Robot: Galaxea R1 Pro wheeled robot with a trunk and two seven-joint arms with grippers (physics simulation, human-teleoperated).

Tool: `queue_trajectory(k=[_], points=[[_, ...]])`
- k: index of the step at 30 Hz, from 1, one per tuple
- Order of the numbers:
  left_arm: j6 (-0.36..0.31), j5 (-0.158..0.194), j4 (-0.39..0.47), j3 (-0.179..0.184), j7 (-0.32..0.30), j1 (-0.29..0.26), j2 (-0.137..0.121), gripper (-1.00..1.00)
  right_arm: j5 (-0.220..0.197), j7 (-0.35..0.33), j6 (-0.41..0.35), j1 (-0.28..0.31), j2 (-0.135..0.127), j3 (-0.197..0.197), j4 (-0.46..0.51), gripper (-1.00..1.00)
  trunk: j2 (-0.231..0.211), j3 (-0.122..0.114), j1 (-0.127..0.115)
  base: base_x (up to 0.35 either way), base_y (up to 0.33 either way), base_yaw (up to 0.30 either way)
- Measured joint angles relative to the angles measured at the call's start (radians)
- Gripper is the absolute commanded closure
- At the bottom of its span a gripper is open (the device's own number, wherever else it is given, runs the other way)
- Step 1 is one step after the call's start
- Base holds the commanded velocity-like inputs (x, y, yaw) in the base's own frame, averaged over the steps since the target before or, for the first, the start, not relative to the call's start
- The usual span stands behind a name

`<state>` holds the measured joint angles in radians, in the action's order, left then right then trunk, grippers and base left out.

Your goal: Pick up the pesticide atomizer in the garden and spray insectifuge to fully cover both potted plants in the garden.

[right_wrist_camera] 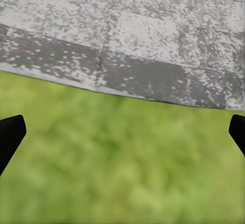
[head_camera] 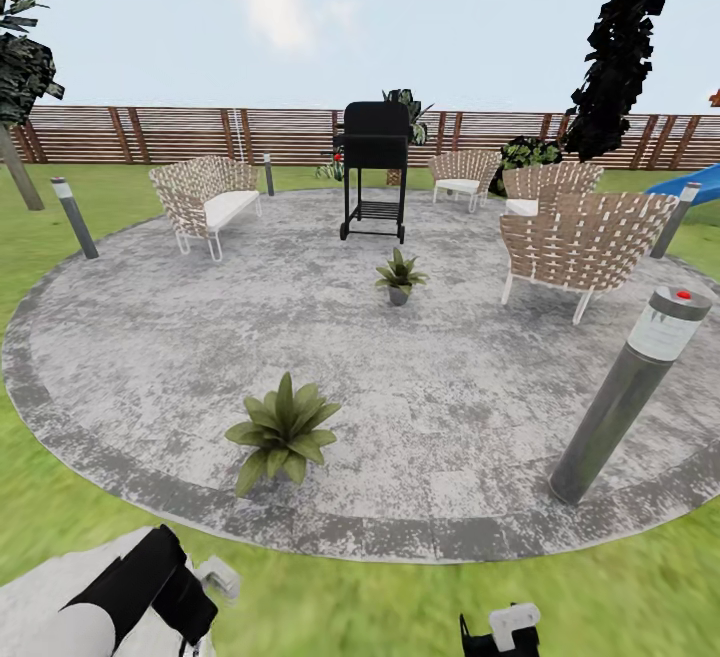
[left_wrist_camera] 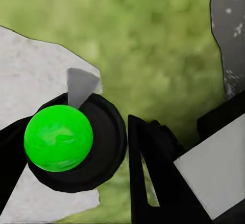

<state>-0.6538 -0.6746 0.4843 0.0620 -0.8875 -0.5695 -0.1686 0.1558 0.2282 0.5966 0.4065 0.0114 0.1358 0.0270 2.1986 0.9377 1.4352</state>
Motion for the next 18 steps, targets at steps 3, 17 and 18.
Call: queue_trajectory(k=[3, 17, 18], points=[[-0.03, -0.03, 0.043, -0.001, -0.04, -0.03, 0.025, 1.0, 0.001, -0.001, 0.0, -0.001, 0.0, 0.001, -0.001, -1.0, 0.0, 0.0, 0.0, 0.195, 0.0, 0.0], [-0.035, -0.049, 0.057, 0.002, -0.06, -0.085, 0.036, 1.0, 0.004, -0.001, 0.0, -0.001, 0.0, 0.001, -0.002, -1.0, 0.0, 0.0, 0.0, 0.228, 0.0, 0.0], [-0.035, -0.049, 0.057, 0.002, -0.061, -0.09, 0.035, 1.0, 0.003, -0.001, 0.0, -0.001, 0.0, 0.001, -0.002, -1.0, 0.0, 0.0, 0.0, 0.02, 0.0, 0.0]])
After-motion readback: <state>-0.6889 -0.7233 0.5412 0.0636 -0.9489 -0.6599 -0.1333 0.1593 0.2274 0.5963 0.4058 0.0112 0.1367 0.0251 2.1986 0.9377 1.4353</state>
